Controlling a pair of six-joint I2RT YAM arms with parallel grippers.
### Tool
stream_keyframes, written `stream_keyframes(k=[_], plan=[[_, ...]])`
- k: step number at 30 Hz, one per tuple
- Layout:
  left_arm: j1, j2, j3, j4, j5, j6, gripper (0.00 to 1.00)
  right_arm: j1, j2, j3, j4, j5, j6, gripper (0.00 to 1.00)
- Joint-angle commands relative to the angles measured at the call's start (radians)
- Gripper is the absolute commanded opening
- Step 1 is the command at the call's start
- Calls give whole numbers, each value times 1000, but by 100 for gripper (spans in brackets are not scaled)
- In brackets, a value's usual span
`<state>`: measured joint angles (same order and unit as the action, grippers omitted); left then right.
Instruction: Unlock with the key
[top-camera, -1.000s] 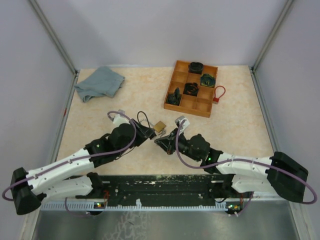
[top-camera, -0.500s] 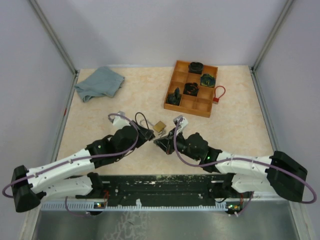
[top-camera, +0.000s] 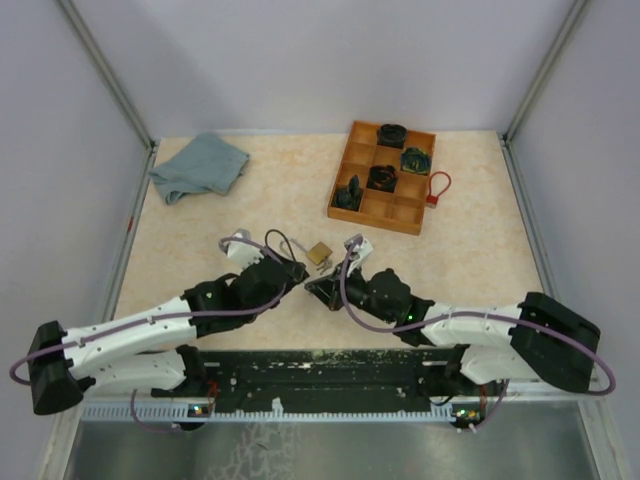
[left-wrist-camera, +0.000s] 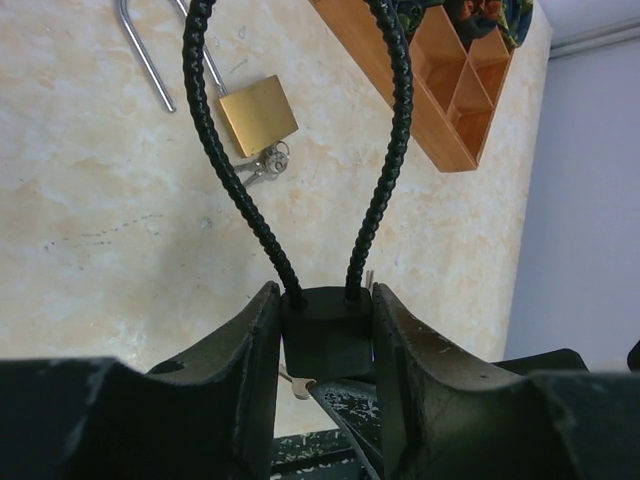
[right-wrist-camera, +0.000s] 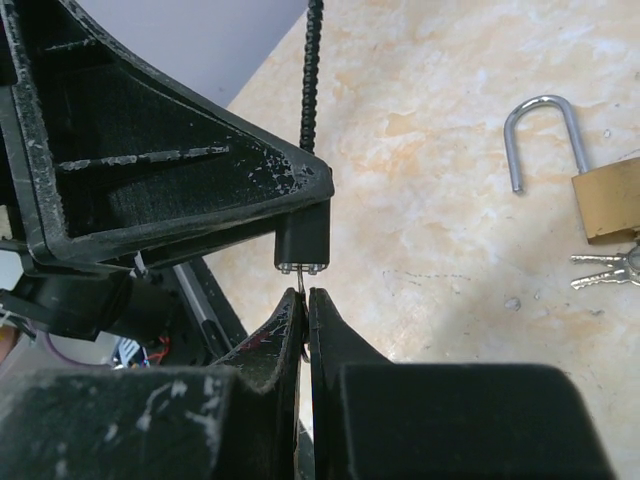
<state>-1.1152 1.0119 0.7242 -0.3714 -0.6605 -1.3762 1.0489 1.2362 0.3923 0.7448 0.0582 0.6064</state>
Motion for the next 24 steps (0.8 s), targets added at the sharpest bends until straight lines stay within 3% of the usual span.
stream_keyframes(k=[1, 5, 9, 19, 24], plan=[[-43, 9, 2, 6, 135, -52, 0, -19, -100, 9, 212, 92, -58, 0], [-42, -1, -16, 96, 231, -19, 0, -38, -86, 14, 205, 70, -75, 0], [-42, 9, 5, 74, 244, -7, 0, -46, -65, 39, 185, 19, -63, 0], [-4, -62, 36, -139, -24, -77, 0, -46, -131, 44, -20, -53, -73, 0], [117, -65, 47, -162, 3, -29, 0, -46, -152, 32, -89, -94, -72, 0]])
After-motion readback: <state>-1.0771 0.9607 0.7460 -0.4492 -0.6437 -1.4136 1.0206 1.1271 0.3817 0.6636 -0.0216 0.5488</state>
